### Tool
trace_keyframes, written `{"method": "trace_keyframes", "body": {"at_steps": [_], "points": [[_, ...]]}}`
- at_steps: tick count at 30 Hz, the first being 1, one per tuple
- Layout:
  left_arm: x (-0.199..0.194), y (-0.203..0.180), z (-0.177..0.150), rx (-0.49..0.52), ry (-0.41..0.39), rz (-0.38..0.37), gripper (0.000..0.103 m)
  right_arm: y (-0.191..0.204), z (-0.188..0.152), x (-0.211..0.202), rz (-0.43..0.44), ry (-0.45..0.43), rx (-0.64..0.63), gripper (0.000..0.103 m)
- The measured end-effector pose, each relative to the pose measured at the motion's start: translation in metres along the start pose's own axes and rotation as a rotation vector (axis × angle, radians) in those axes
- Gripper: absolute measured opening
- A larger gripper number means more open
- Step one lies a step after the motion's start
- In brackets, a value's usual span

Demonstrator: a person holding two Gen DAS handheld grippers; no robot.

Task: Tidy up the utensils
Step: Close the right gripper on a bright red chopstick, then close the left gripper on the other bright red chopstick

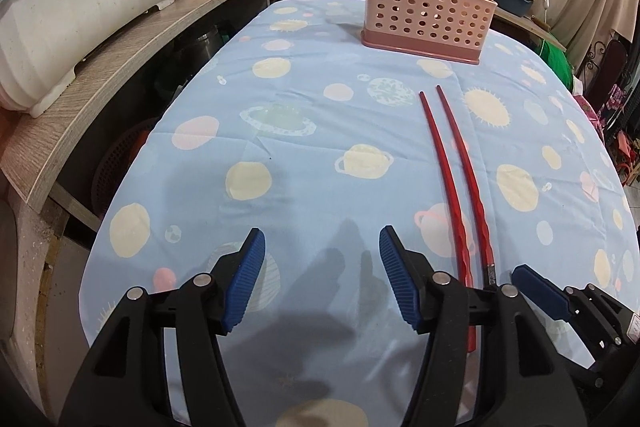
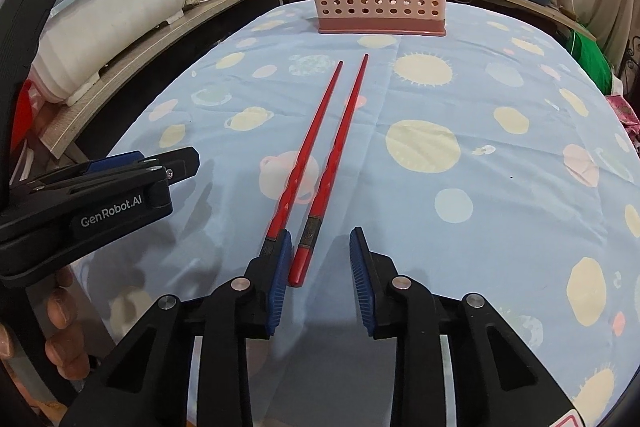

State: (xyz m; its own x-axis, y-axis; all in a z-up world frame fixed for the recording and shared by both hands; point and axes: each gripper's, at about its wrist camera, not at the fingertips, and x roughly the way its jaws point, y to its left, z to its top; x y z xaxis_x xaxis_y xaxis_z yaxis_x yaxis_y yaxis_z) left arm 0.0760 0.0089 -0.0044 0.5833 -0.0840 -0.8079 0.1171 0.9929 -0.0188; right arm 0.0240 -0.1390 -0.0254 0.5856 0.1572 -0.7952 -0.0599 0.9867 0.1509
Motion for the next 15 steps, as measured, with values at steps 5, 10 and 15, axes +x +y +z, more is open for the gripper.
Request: {"method": "trace_keyframes", "body": {"at_steps": [5,10,15], "points": [[0.000,-0.001,-0.002,0.003,0.004,-0.002,0.058,0.001,-0.001,0.001,-0.024,-0.006,-0.014,0.019],[0.000,-0.001,-0.004,0.007,0.009,-0.005,0.059,-0.009,-0.001,0.000,-0.027,-0.008,0.012,0.007],[-0.004,-0.006,-0.007,0.011,0.004,-0.019,0.068,-0.017,-0.002,-0.003,-0.031,-0.013,0.037,0.007]]}}
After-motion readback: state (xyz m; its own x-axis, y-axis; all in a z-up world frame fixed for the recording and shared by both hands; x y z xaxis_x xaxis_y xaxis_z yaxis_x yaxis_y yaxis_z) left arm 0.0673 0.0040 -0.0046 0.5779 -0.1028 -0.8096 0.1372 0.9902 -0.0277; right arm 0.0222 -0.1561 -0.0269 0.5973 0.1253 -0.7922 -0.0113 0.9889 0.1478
